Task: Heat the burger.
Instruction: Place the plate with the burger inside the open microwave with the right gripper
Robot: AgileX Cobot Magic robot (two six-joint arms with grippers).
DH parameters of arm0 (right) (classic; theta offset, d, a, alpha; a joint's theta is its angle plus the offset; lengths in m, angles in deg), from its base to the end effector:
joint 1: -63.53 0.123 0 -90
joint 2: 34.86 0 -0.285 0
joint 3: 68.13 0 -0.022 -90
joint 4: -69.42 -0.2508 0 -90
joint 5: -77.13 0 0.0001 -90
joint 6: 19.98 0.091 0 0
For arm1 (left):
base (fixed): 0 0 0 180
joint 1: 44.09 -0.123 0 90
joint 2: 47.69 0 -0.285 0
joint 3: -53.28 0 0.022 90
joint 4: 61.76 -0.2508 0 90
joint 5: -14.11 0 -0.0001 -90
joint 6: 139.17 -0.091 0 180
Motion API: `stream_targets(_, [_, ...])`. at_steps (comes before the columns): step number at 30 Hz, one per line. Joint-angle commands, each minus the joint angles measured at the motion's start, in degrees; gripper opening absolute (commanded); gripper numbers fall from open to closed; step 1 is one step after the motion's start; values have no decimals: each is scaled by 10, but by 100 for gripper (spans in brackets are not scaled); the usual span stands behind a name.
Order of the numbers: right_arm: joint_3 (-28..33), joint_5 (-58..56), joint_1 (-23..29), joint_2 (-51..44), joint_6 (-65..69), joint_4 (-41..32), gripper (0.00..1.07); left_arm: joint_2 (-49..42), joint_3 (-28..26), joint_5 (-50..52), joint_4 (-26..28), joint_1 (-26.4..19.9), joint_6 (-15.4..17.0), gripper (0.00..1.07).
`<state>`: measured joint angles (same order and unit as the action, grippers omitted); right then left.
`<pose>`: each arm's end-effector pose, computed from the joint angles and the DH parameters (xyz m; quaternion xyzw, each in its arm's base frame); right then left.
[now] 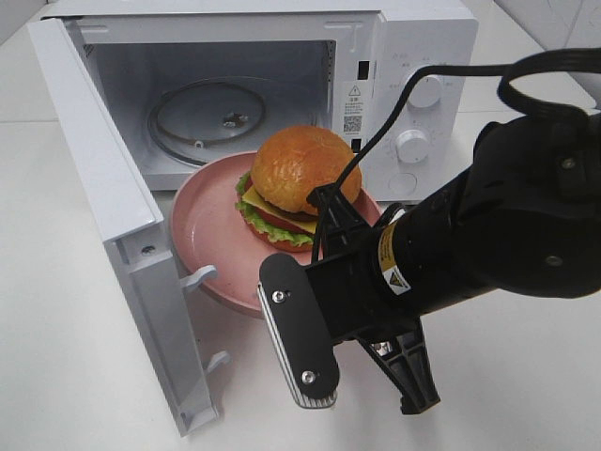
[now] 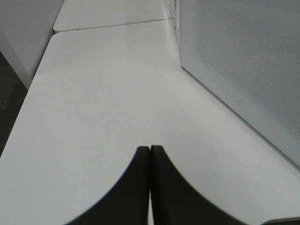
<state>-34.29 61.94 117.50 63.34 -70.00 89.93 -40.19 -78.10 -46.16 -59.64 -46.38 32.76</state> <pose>0.1784 0.2311 0.1780 -0.8373 0.4618 -0.0836 0.2806 -0.0050 -0.0031 0.2778 0.0435 0.8486 0.0292 0.5265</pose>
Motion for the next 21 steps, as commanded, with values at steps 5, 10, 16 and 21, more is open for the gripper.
stream_targets(5, [-26, 30, 0, 2, -18, 15, 0, -13, 1, 7, 5, 1, -1, 0])
stream_targets(10, [-73, 27, -3, 40, -33, 15, 0, -13, 1, 7, 5, 1, -1, 0])
stream_targets(16, [-111, 28, -39, 68, -94, -15, 0, -13, 1, 7, 5, 1, -1, 0])
stream_targets(21, [-136, 18, -63, 83, -209, -92, 0, -13, 1, 7, 5, 1, -1, 0])
